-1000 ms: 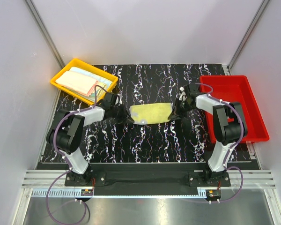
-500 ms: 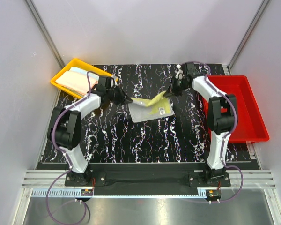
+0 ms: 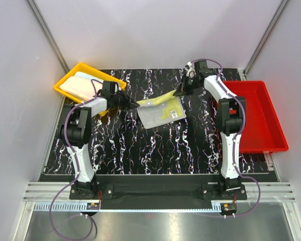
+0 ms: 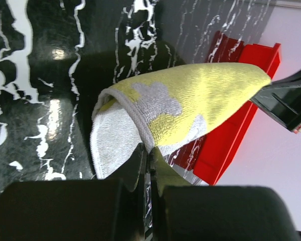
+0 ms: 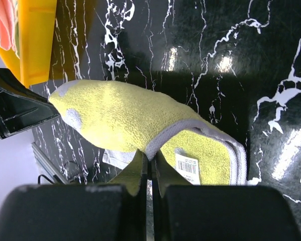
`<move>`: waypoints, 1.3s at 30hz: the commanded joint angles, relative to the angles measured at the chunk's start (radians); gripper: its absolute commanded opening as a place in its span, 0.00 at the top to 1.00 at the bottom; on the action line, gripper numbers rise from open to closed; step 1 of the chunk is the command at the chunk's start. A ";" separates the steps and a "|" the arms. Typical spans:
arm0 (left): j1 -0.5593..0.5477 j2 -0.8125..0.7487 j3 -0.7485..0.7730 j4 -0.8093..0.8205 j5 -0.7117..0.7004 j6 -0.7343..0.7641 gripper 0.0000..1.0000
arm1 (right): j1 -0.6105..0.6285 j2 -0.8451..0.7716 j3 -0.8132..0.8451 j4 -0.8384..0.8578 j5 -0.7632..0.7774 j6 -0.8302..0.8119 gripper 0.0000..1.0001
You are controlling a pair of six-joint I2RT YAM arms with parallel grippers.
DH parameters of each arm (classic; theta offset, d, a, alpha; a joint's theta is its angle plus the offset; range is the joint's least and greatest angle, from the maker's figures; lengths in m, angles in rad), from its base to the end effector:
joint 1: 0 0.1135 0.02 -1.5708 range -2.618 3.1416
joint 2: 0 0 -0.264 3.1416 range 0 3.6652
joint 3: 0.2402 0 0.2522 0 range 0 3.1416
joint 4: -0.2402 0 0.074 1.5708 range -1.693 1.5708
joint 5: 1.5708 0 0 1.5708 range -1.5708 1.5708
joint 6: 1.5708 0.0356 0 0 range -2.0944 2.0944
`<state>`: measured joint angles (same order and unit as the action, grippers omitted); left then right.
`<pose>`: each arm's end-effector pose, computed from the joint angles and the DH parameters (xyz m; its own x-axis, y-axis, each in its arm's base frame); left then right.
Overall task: Fold and stack the towels
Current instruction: Fold the towel
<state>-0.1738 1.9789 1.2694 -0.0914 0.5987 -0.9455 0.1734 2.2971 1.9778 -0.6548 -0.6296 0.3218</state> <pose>0.4119 -0.0927 0.1675 -0.8430 -0.5320 -0.0794 -0.2636 0.5372 -0.8012 0.4933 0.1077 0.2059 -0.9201 0.0984 -0.3790 -0.1838 0.7463 0.6398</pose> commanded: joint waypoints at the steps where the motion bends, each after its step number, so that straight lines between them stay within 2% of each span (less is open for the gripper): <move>1: 0.002 -0.018 0.022 0.073 0.047 -0.016 1.00 | -0.008 0.012 0.058 0.011 -0.059 -0.041 1.00; 12: -0.038 -0.127 -0.155 0.140 0.027 -0.075 1.00 | -0.048 0.035 0.087 -0.130 -0.088 -0.105 1.00; 19: -0.113 -0.178 -0.215 0.183 0.010 -0.101 1.00 | -0.080 0.032 0.062 -0.198 -0.111 -0.164 1.00; 25: -0.162 -0.181 -0.235 0.145 -0.027 -0.087 1.00 | -0.081 -0.034 -0.051 -0.184 -0.124 -0.179 0.99; 31: -0.165 -0.169 -0.257 0.114 -0.056 -0.047 1.00 | -0.094 -0.088 -0.201 -0.183 -0.102 -0.207 0.98; 39: -0.165 -0.176 -0.272 0.095 -0.060 -0.019 1.00 | -0.101 -0.110 -0.257 -0.161 -0.130 -0.214 0.98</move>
<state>-0.3435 1.8374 1.0119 0.0063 0.5629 -0.9966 0.0776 2.2681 1.7134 -0.8345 -0.7273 0.1287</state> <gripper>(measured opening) 0.024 0.022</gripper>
